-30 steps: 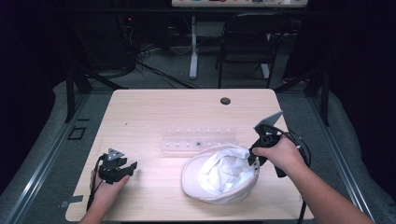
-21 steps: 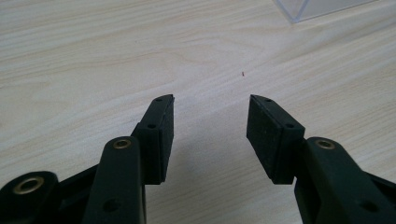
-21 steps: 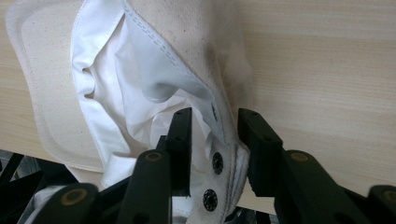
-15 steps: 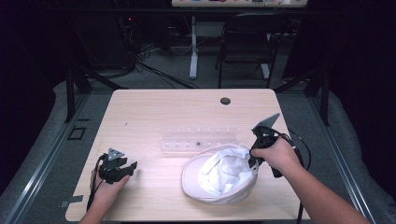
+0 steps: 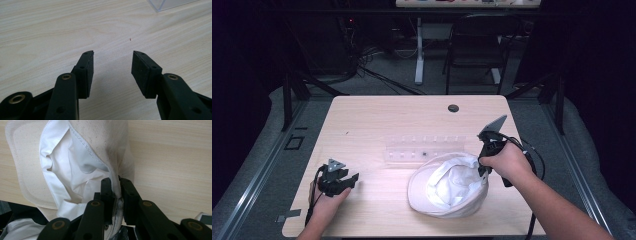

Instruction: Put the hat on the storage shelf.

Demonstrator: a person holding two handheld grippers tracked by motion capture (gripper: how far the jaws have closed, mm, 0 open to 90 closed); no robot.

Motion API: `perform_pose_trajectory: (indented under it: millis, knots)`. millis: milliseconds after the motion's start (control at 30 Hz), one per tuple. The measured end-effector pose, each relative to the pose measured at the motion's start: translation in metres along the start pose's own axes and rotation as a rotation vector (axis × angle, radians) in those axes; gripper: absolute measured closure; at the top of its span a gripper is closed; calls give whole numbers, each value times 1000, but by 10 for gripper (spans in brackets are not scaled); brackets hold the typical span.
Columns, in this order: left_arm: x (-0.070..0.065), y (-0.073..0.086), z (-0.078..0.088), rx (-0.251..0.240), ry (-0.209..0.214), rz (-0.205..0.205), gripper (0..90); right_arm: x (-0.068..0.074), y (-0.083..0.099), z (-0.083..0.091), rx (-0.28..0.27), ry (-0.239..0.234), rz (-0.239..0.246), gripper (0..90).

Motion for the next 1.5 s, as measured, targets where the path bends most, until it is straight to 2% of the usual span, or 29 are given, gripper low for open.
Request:
perform_pose_trajectory:
  millis: [167, 200, 233, 267, 333, 367, 433, 467, 500, 567, 600, 700, 767, 867, 933, 1267, 1500]
  knots:
    - [0, 0, 0, 0, 1, -3, 526, 1, -1, 8, 3, 27, 4, 816]
    - [0, 0, 0, 1, 2, -3, 526, 3, -1, 9, -9, 20, -2, 816]
    - [0, 0, 0, 0, 2, -3, 526, 4, -1, 11, 9, 9, -1, 816]
    - [0, 0, 0, 0, 1, -3, 527, 5, -1, 12, -1, -1, -6, 816]
    - [0, 0, 0, 1, 2, -2, 527, 4, 0, 17, 23, 0, -1, 816]
    - [0, 0, 0, 1, 1, -3, 527, 5, -1, 17, 2, -11, -12, 817]
    - [0, 0, 0, 1, 1, -1, 529, 6, 0, 20, 21, -31, -13, 817]
    - [0, 0, 0, 1, 1, -3, 529, 7, -1, 20, -7, -47, -30, 816]
    - [-1, 0, -1, 2, 2, -2, 530, 8, -1, 21, -10, -60, -34, 817]
    - [-1, 0, -1, 3, 2, -2, 530, 9, 0, 24, 9, -91, -44, 817]
    - [-1, 0, -1, 3, 3, -3, 530, 10, 0, 24, -3, -97, -53, 817]
    - [-1, 0, -1, 2, 3, -3, 529, 13, 1, 28, 6, -140, -70, 817]
    - [-1, 1, -1, 4, 3, -2, 530, 14, 3, 30, 30, -163, -71, 816]
    - [-1, 1, -1, 3, 4, 0, 530, 17, 3, 33, 36, -208, -90, 817]
    - [-1, 0, -1, 3, 5, 0, 529, 19, 1, 34, 22, -243, -103, 817]
    - [-1, 0, -1, 3, 5, 0, 530, 41, 0, 43, 3, -472, -104, 817]
    - [-2, 0, -1, 1, 3, -3, 530, 55, 2, 54, -5, -577, -82, 818]
Point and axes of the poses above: each handheld gripper's, and its own axes: z roughly backward along the jaws, y roughly out of its underside, x roughly to its left, the point moved 10 cm from there along -z, roughly forward along the jaws, and after that the axes turned 15 degrees about -y, right-handed, at the moved point
